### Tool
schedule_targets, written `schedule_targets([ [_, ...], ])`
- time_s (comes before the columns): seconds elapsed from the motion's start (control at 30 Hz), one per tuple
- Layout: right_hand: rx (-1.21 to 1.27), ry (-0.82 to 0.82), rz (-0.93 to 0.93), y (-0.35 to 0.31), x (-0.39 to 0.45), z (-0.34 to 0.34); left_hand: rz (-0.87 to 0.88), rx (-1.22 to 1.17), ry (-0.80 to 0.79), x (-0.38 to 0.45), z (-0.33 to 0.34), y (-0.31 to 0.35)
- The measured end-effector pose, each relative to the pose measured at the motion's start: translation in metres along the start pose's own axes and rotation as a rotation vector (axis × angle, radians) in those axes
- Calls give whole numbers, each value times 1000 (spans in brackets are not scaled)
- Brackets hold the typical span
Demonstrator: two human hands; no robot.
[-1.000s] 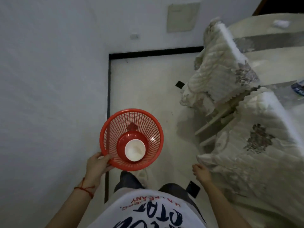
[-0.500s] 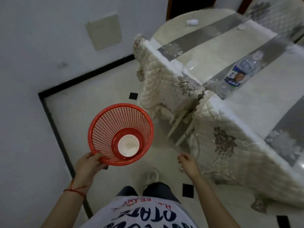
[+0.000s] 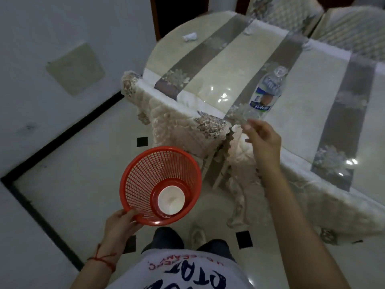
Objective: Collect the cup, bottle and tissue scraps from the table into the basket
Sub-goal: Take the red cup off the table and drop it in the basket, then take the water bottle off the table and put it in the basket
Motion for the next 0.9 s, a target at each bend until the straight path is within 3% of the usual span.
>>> schedule_targets([
  [0.1, -17, 281, -51, -9, 37, -26, 8, 17, -59, 9, 7, 17],
  [0.2, -93, 397, -4, -1, 72, -44, -4, 25, -90, 17, 10, 26],
  [0.43, -208, 225, 143, 27, 130, -61, -11, 27, -81, 23, 12, 31],
  [0.7, -146, 95, 47, 29, 163, -64, 0, 27, -60, 21, 28, 35],
  [0.9, -116, 71, 93, 36, 184, -73, -16, 51, -40, 19, 40, 35],
])
Point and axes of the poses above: each hand's wrist, its own x-axis towards the middle knuckle, its own z-axis out of the palm, y = z × x, the point moved 3 cm from there along x, towards the middle knuckle, and after that the axes turned 11 degrees about -y, right-handed, at the moved point
